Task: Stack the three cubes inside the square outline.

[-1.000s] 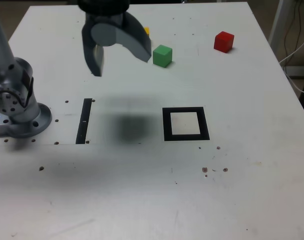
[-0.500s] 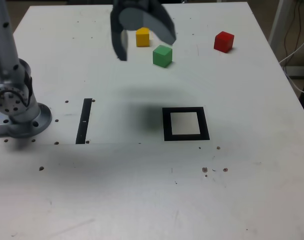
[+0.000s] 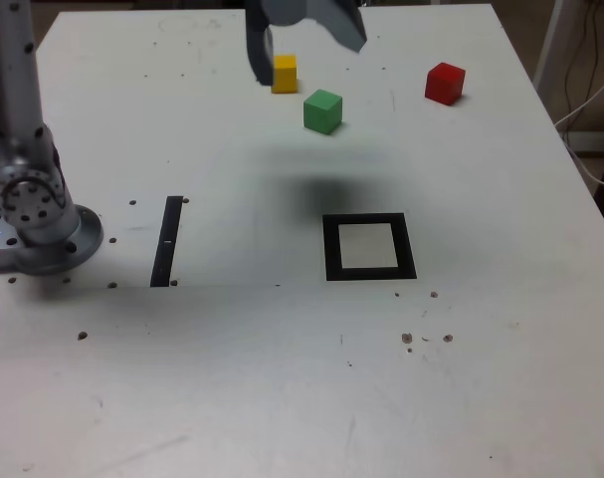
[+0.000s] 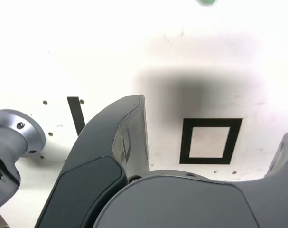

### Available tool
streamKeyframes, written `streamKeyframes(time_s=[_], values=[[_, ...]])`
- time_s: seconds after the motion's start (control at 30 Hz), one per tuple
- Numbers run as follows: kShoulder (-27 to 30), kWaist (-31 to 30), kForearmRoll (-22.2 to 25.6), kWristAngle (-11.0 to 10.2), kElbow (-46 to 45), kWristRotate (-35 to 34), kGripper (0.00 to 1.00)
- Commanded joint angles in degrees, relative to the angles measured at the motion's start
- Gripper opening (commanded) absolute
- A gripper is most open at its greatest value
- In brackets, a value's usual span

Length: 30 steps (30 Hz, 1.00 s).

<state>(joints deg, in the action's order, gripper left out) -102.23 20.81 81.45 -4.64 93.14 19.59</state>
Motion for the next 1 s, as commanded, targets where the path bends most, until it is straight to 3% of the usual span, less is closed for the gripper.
streamKeyframes(time_s=[0.0, 0.97], values=[[-1.4, 0.8, 0.9, -0.2, 2.4, 1.5, 0.99], [-13.4, 13.2, 3.6, -0.9, 19.7, 9.6, 0.99]])
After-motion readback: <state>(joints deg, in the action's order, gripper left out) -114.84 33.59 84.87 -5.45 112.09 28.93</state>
